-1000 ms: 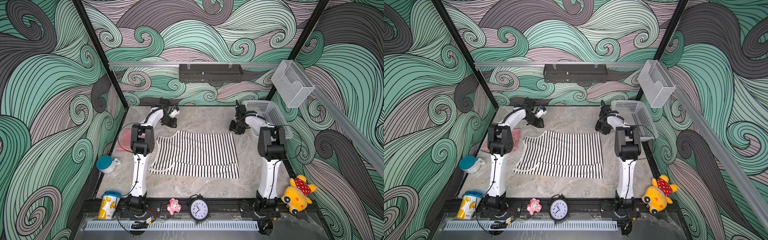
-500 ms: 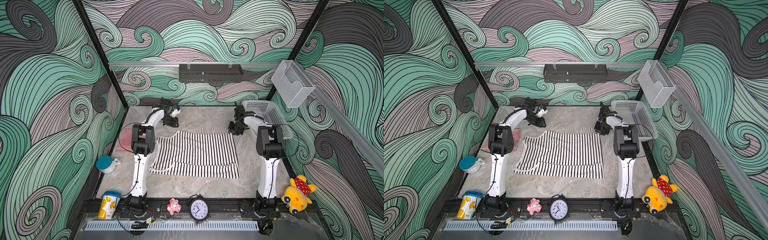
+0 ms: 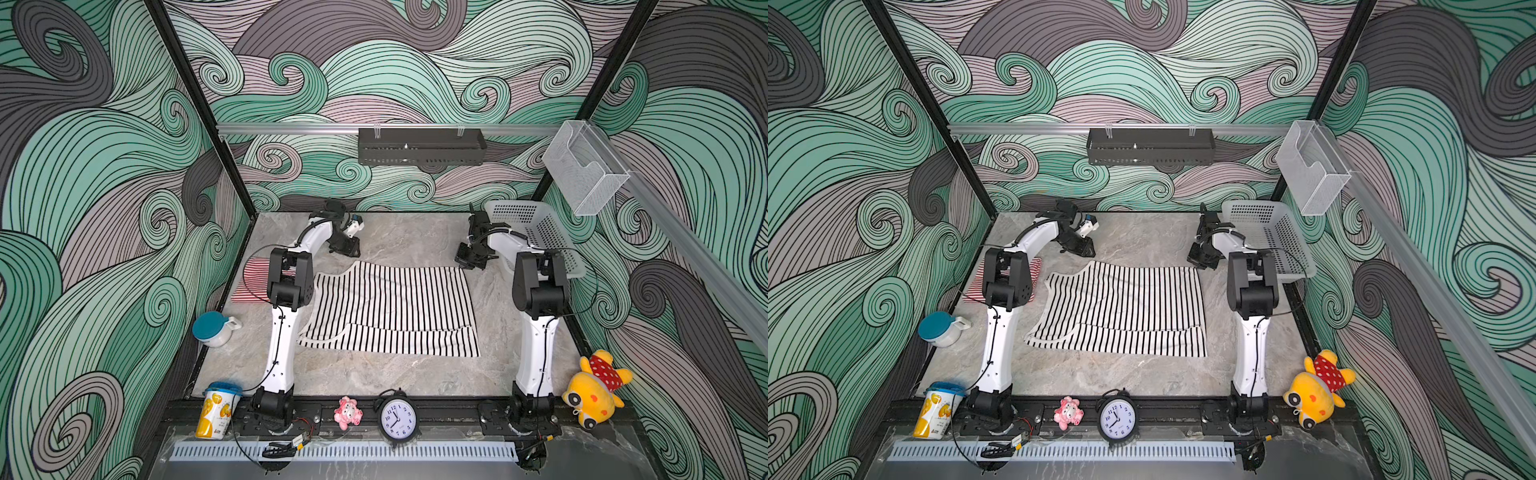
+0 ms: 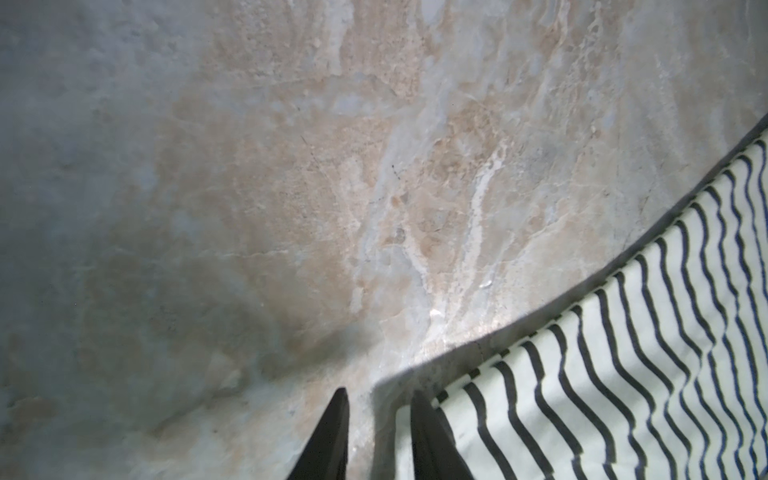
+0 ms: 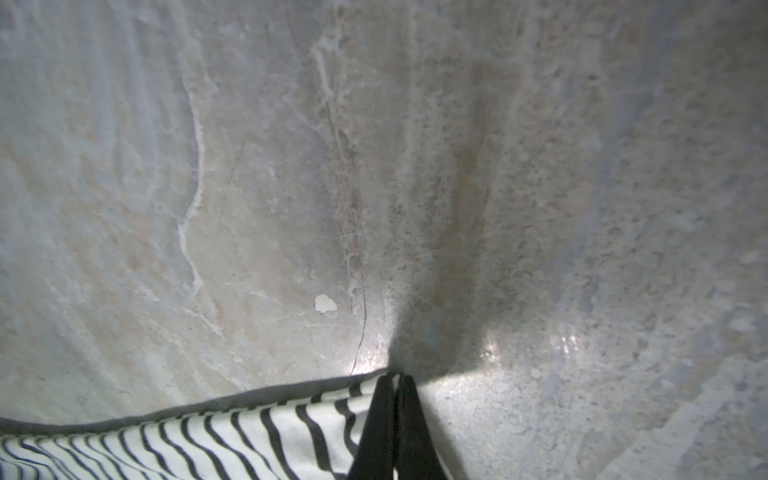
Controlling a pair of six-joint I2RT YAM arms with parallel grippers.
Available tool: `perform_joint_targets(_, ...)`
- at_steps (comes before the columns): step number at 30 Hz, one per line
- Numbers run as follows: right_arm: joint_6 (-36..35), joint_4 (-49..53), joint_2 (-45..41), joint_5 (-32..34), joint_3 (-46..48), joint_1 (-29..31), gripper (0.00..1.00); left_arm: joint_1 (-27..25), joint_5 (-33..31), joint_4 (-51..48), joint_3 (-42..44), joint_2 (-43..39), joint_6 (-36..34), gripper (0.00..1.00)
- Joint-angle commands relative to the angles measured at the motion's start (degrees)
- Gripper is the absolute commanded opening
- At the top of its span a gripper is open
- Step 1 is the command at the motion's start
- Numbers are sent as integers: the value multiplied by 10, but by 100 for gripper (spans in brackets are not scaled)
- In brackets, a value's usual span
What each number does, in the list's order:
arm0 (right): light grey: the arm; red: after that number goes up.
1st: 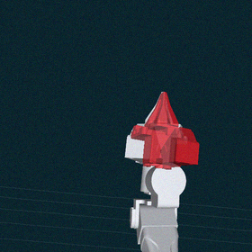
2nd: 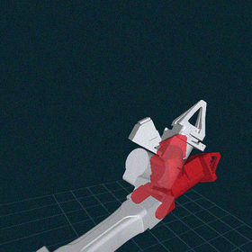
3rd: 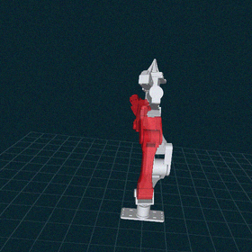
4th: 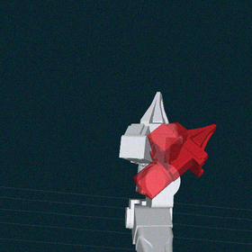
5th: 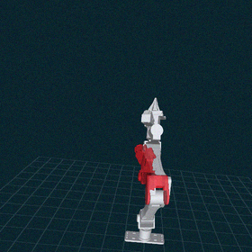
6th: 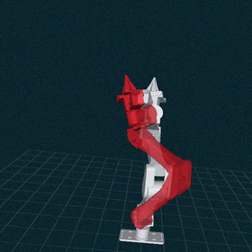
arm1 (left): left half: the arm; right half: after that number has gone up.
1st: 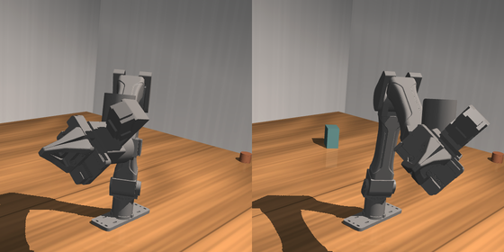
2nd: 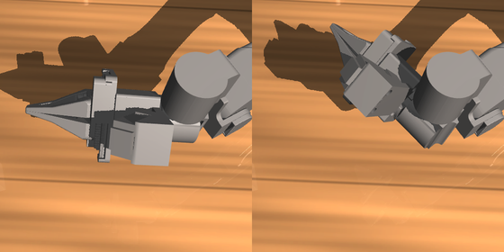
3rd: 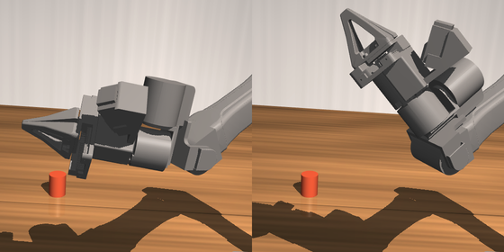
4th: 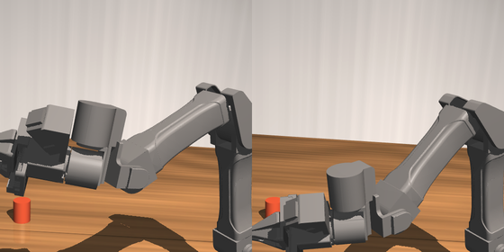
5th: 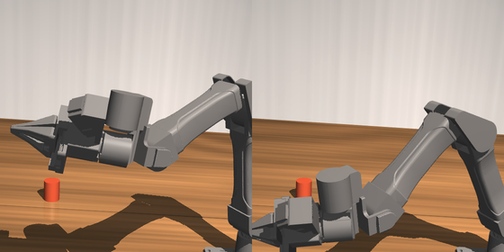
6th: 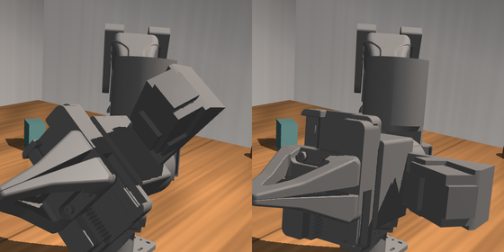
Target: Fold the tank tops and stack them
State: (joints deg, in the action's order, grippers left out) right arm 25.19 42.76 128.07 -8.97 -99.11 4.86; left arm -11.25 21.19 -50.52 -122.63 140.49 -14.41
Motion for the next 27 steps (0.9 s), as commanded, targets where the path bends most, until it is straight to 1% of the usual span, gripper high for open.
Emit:
perform_joint_targets(1, -8, 9, -22, -8, -7, 0, 0, -8, 2, -18, -19, 8, -5, 32)
perform_joint_targets(8, -9, -2, -43, -13, 10, 1, 0, -16, -11, -42, -48, 26, -13, 32)
perform_joint_targets(19, -10, -2, -49, -17, 12, 2, 0, -17, -22, -110, -45, 19, -50, 32)
perform_joint_targets(24, -10, -1, -48, -17, 15, 3, 0, -17, -20, -110, -39, 20, -57, 32)
perform_joint_targets(27, -11, -1, -49, -17, 15, 3, 0, -18, -38, -93, -41, 28, -50, 32)
